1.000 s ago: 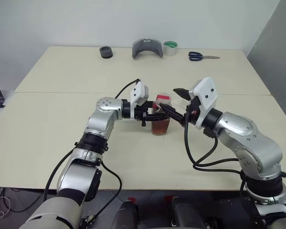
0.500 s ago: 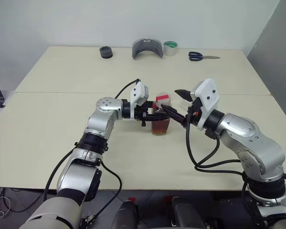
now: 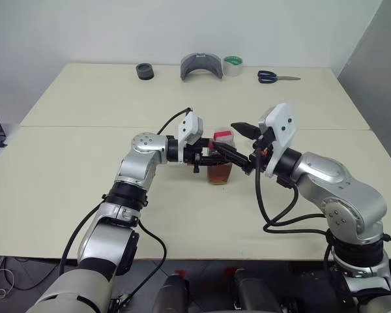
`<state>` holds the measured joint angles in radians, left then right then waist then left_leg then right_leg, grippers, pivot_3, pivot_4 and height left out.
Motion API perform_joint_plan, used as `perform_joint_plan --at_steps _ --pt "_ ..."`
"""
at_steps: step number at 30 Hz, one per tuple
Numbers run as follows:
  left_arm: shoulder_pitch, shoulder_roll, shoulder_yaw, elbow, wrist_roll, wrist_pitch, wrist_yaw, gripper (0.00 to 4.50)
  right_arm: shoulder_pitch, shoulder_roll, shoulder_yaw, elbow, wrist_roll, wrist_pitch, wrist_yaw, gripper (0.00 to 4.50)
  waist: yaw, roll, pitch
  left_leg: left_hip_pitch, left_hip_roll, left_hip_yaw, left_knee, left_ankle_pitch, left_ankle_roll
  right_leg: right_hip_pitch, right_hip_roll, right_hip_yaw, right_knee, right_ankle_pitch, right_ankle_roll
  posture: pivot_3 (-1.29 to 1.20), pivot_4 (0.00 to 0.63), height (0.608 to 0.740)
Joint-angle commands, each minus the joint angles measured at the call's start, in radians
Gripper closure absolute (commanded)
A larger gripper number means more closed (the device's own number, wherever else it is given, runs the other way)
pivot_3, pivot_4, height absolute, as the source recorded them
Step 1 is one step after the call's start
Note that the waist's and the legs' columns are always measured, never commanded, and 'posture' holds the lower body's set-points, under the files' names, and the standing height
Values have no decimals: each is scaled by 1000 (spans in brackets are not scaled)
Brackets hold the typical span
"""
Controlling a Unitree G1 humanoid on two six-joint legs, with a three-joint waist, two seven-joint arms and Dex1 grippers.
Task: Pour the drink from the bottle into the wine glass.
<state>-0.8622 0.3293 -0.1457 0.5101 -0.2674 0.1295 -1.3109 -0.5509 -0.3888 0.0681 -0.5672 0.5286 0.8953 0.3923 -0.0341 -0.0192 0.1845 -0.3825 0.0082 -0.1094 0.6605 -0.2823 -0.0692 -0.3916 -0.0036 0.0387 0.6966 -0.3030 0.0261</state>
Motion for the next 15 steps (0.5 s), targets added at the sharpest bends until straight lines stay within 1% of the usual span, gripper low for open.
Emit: perform_joint_plan --at_steps 1,15 --pt "-24 2 26 -34 -20 -16 0 2686 -39 2 15 1 -11 -13 4 941 0 0 0 0 0 0 0 0 0 0 0 0 0 0 0 0 150 740" --pt "-17 2 25 -44 -21 -11 4 2686 -42 6 21 36 -63 -40 -9 941 0 0 0 0 0 0 0 0 0 0 0 0 0 0 0 0 150 740"
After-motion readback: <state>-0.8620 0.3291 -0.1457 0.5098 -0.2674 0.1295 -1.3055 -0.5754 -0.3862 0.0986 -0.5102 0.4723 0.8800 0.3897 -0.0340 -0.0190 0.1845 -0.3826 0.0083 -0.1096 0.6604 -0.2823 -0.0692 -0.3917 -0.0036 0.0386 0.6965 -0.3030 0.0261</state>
